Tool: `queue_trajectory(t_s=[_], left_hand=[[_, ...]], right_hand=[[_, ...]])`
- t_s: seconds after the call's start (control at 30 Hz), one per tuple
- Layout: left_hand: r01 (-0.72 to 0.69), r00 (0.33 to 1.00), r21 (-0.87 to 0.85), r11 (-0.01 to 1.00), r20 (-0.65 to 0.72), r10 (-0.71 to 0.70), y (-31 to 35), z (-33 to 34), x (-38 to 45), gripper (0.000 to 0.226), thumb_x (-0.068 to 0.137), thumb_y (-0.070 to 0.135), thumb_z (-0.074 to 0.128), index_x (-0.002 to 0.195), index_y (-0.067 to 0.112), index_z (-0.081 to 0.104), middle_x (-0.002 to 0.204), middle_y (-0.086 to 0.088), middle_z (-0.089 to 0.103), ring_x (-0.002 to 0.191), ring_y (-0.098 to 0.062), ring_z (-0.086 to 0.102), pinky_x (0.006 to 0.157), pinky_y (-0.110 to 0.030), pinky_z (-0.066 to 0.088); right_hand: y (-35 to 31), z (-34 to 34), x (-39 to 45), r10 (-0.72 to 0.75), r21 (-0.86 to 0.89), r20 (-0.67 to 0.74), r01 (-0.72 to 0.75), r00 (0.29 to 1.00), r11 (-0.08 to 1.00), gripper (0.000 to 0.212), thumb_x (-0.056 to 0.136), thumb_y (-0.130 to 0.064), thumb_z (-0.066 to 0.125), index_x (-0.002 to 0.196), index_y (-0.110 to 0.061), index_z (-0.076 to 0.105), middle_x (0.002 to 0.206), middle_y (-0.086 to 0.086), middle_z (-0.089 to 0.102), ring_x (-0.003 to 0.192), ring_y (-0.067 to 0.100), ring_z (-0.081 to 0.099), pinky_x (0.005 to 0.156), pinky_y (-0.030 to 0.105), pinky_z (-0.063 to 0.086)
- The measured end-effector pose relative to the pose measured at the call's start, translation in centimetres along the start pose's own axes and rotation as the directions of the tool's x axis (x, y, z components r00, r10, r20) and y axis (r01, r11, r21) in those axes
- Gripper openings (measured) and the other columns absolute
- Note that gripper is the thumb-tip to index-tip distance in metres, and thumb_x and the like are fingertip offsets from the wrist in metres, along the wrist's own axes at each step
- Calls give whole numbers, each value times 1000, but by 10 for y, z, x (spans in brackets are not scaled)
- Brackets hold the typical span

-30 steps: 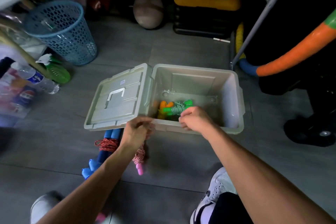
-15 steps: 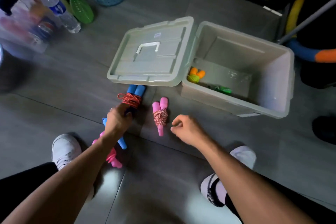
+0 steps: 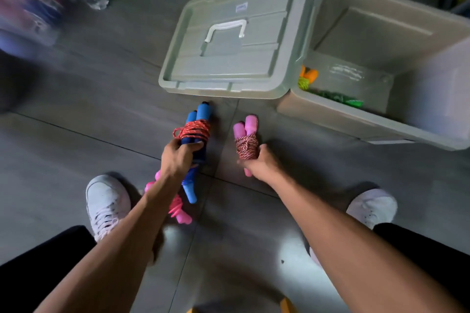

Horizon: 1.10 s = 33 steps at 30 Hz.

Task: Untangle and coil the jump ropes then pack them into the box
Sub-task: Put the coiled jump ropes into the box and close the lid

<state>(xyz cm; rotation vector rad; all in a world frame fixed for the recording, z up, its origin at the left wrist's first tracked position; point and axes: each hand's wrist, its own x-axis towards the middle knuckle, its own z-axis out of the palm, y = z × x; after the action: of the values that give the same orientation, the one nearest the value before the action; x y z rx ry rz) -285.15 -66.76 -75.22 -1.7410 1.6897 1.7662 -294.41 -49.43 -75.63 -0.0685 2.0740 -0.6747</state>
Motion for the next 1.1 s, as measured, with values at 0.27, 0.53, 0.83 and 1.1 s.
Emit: queue_trajectory(t_s=[0.27, 0.53, 0.83, 1.1], left_hand=[[180, 980, -184, 966, 120, -160, -8, -18, -45, 16, 87, 15, 68, 98, 7, 60, 89, -19, 65, 66, -28, 67, 46, -25, 52], [64, 831, 5, 998, 553, -56, 22, 2, -104, 46, 68, 20, 66, 113, 8, 59, 76, -8, 64, 60, -19, 64, 40, -20, 43], [-25, 746, -162, 987, 654, 126, 111, 124, -175, 25, 89, 11, 58, 114, 11, 59, 90, -10, 64, 65, -17, 67, 55, -28, 56], [-136, 919, 16, 991, 376, 120, 184, 250, -174, 35, 85, 9, 71, 115, -2, 56, 101, -20, 63, 69, -24, 64, 44, -25, 55]], right_hand=[[18, -15, -12, 65, -88, 60, -60, 996, 994, 57, 90, -56, 47, 57, -12, 64, 60, 6, 67, 73, 23, 69, 68, 25, 44], [51, -155, -103, -55, -222, 228, 107, 972, 969, 17, 88, -22, 68, 76, -16, 57, 71, -2, 61, 64, 12, 51, 60, 29, 38], [67, -295, -162, -72, 170, -15, 73, 997, 983, 6, 90, -12, 65, 86, -8, 63, 79, 16, 68, 63, 20, 62, 55, 25, 50], [80, -320, -122, 160, 474, -282, -7, 946, 881, 29, 83, -27, 70, 65, -7, 59, 55, 13, 58, 41, 16, 55, 41, 17, 42]])
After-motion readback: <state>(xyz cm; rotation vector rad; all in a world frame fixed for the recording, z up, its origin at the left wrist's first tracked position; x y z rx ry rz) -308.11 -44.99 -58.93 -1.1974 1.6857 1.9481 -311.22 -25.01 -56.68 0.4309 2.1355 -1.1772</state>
